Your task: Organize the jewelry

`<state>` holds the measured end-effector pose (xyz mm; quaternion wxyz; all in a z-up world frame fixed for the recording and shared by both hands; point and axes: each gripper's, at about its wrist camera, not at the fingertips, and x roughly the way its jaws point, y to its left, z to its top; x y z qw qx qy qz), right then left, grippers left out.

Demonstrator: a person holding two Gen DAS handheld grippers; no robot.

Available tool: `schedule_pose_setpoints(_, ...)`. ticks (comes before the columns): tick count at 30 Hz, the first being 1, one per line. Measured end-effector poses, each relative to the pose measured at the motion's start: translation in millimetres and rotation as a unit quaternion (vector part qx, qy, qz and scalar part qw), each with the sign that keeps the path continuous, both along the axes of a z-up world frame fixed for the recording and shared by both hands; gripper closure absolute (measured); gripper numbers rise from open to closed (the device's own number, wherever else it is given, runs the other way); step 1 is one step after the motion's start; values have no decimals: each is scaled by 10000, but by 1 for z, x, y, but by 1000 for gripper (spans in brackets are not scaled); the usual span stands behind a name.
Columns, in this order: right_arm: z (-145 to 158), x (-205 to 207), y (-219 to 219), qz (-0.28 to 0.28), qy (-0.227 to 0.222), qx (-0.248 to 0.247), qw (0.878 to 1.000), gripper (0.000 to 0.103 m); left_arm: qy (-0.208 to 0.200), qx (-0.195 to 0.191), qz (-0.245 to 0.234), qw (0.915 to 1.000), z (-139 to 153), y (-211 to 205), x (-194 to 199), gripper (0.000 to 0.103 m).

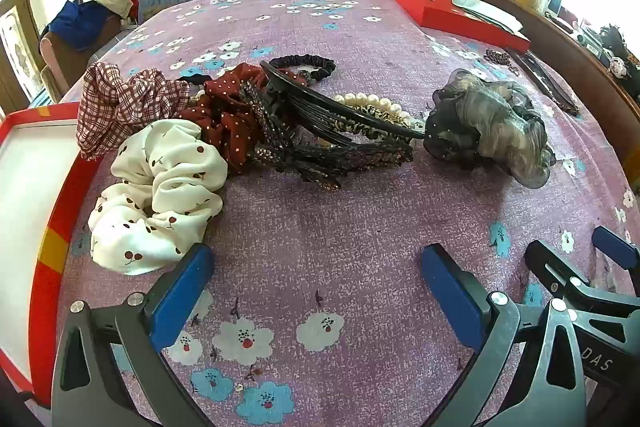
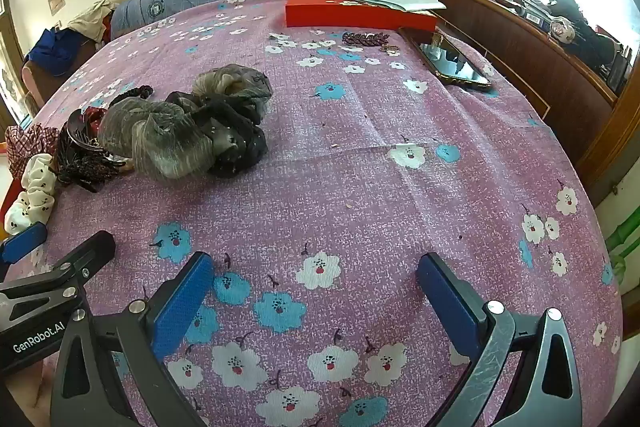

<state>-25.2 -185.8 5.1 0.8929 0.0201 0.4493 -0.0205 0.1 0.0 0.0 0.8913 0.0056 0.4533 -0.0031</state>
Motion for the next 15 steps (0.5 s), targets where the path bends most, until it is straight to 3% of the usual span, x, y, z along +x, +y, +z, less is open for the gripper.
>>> schedule_pose_setpoints(15,1,0,-1,1,5,3,10000,0,-9,0,-1,10000,0,0,0,0)
